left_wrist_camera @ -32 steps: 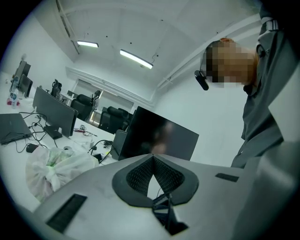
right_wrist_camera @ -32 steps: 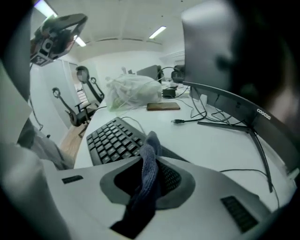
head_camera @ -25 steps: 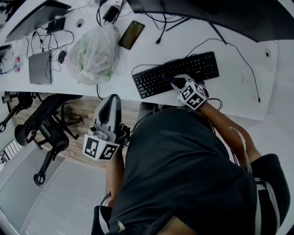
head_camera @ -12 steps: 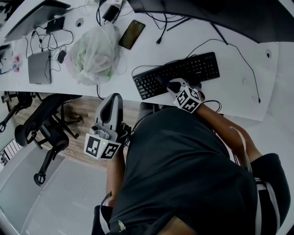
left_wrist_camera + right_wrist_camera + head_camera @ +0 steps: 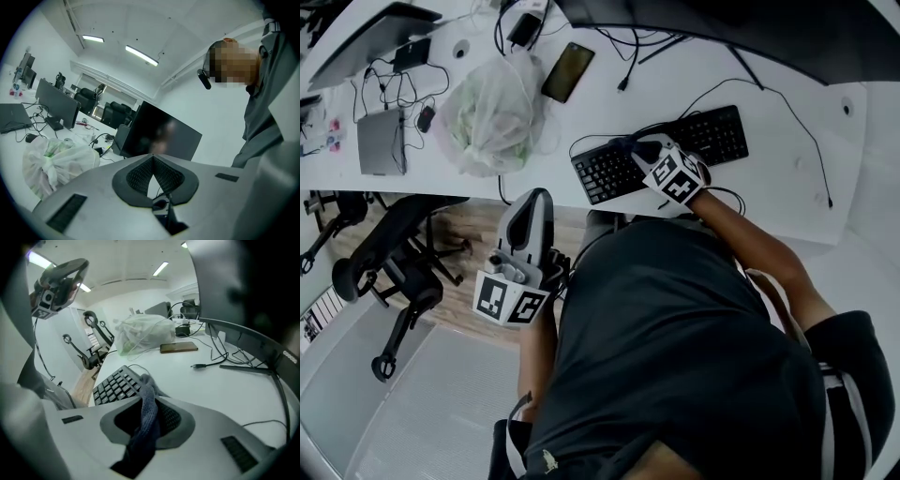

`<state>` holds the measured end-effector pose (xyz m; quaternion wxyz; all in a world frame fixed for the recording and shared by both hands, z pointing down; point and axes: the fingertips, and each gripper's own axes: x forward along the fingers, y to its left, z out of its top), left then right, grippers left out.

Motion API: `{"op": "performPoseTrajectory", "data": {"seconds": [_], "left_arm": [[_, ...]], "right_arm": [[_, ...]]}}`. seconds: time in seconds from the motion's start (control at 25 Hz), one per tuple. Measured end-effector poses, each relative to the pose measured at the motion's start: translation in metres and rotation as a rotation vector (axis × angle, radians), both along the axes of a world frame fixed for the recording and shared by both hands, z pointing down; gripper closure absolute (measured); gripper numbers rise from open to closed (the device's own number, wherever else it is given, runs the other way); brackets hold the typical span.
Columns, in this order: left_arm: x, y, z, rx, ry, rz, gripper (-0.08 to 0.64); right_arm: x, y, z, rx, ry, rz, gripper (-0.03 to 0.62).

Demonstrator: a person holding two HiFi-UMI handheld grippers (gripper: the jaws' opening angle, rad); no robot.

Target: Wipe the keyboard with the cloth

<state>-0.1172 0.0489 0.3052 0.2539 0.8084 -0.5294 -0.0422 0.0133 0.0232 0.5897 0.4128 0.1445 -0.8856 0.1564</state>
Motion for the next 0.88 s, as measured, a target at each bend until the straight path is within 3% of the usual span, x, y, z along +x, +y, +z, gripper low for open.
{"op": "performPoseTrajectory", "data": {"seconds": [0.12, 0.24, 0.32, 0.56, 0.72, 0.88], "left_arm": [[-0.008, 0.003, 0.006, -0.017, 0.019, -0.023, 0.555], [-0.011, 0.003, 0.010, -0.021, 0.028, -0.029, 0.555], [-0.009, 0.002, 0.010, -0.018, 0.031, -0.022, 0.555], [-0.007, -0.002, 0.009, -0.013, 0.032, -0.008, 0.555], [-0.016, 0.003, 0.010, -0.019, 0.034, -0.032, 0.555], [-0.026, 0.007, 0.014, -0.030, 0.039, -0.056, 0.555]], "right_arm": [[0.005, 0.047, 0.005, -0.008, 0.004, -0.083, 0.528], [0.011, 0.076, 0.009, -0.085, 0.001, -0.127, 0.528], [0.009, 0.074, 0.006, -0.111, 0.003, -0.131, 0.528], [-0.033, 0.026, -0.005, -0.067, -0.035, -0.071, 0.528], [-0.035, 0.058, 0.009, -0.023, -0.015, -0.160, 0.528], [-0.022, 0.083, 0.008, -0.136, -0.035, -0.207, 0.528]]}}
